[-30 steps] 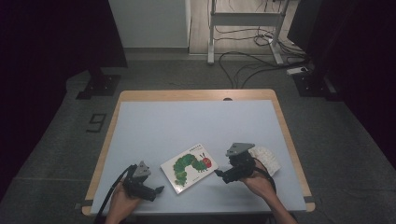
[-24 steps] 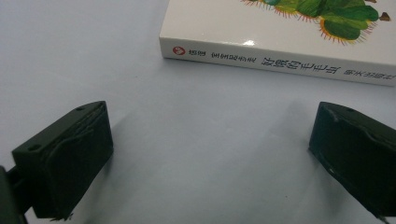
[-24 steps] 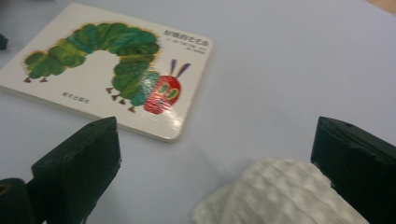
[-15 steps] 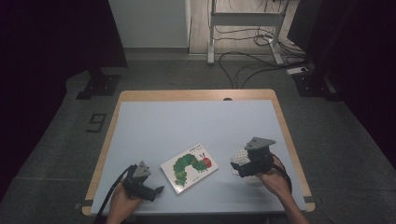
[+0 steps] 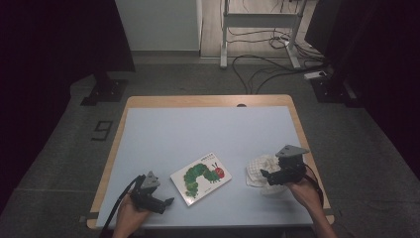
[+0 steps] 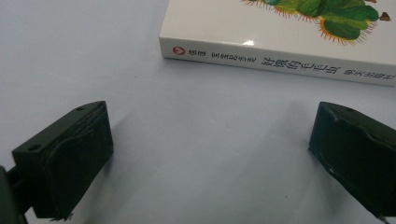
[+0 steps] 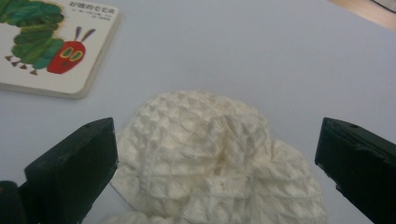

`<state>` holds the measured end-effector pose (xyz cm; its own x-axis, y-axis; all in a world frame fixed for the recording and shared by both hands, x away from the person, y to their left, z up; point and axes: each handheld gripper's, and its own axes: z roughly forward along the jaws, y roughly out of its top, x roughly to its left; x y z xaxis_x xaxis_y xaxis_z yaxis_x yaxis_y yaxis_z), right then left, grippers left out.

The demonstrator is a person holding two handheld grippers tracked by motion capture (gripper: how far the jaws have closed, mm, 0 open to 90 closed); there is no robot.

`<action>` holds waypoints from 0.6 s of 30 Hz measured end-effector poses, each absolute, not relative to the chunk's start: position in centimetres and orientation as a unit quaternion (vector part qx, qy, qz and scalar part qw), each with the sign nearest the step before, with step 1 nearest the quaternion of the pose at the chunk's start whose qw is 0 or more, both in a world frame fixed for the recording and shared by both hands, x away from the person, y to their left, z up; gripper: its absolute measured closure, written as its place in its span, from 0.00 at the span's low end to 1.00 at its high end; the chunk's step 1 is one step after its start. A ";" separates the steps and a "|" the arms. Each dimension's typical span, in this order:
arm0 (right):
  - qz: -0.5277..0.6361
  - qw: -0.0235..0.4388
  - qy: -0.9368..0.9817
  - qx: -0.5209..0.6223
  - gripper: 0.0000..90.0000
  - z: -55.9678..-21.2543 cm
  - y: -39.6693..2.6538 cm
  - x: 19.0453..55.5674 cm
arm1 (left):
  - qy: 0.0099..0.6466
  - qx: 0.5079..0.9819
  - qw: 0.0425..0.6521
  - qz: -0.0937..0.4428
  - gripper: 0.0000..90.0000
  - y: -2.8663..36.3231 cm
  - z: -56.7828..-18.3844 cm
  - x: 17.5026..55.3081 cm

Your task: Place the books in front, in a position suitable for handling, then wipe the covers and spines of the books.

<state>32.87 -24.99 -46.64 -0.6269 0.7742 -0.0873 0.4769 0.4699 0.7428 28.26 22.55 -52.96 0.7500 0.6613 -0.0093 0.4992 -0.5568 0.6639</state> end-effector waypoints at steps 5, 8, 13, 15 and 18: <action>0.344 0.212 0.829 0.387 0.00 -47.6 -25.5 33.0 | 0.332 0.874 0.334 0.121 0.00 22.6 -53.0 28.3; 0.338 0.207 0.830 0.392 0.00 -48.4 -25.5 33.1 | 0.332 0.874 0.334 0.121 0.00 22.6 -53.0 28.3; 0.329 0.194 0.835 0.397 0.00 -49.6 -25.4 33.4 | 0.332 0.874 0.334 0.121 0.00 22.6 -53.0 28.3; 0.325 0.190 0.837 0.397 0.00 -50.1 -25.4 33.5 | 0.332 0.874 0.334 0.121 0.00 22.6 -53.0 28.3; 0.321 0.186 0.837 0.402 0.00 -50.9 -25.5 33.6 | 0.332 0.874 0.334 0.121 0.00 22.6 -53.0 28.3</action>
